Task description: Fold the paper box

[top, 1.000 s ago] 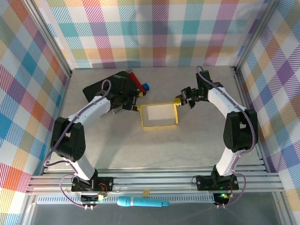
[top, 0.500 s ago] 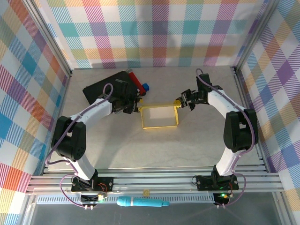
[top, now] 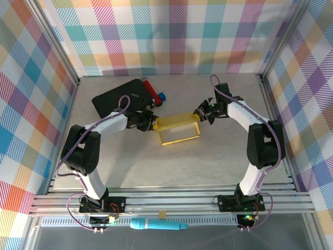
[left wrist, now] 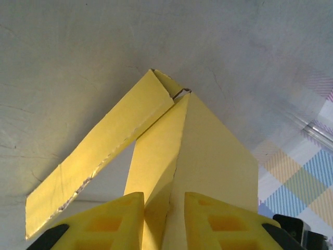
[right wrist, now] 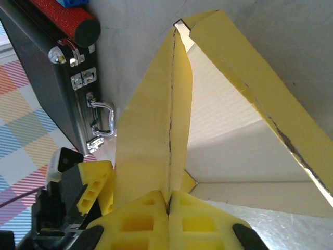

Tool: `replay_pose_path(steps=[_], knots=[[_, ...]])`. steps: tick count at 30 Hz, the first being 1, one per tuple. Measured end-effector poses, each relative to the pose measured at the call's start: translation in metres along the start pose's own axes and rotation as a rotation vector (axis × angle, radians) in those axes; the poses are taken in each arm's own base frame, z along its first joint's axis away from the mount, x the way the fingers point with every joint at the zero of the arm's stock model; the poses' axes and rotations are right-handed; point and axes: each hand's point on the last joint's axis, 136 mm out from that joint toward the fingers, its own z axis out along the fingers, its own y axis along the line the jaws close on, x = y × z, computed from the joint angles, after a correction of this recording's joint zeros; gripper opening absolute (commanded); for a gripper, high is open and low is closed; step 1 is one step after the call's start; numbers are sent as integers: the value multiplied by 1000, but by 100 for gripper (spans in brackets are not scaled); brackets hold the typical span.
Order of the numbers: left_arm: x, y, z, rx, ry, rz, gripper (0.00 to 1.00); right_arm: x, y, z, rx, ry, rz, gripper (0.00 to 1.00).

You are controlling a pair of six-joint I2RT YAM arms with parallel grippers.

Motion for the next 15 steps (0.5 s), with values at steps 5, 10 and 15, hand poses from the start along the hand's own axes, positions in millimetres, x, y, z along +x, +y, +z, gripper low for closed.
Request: replay_pose_path(steps=[5, 10, 15], knots=[[0, 15, 7, -37, 2, 34, 30, 6, -14, 6, 40, 31, -33, 4], [0, 30, 9, -89, -5, 62, 30, 10, -22, 8, 68, 51, -71, 6], [1, 38, 10, -123, -10, 95, 33, 12, -28, 10, 94, 66, -104, 6]])
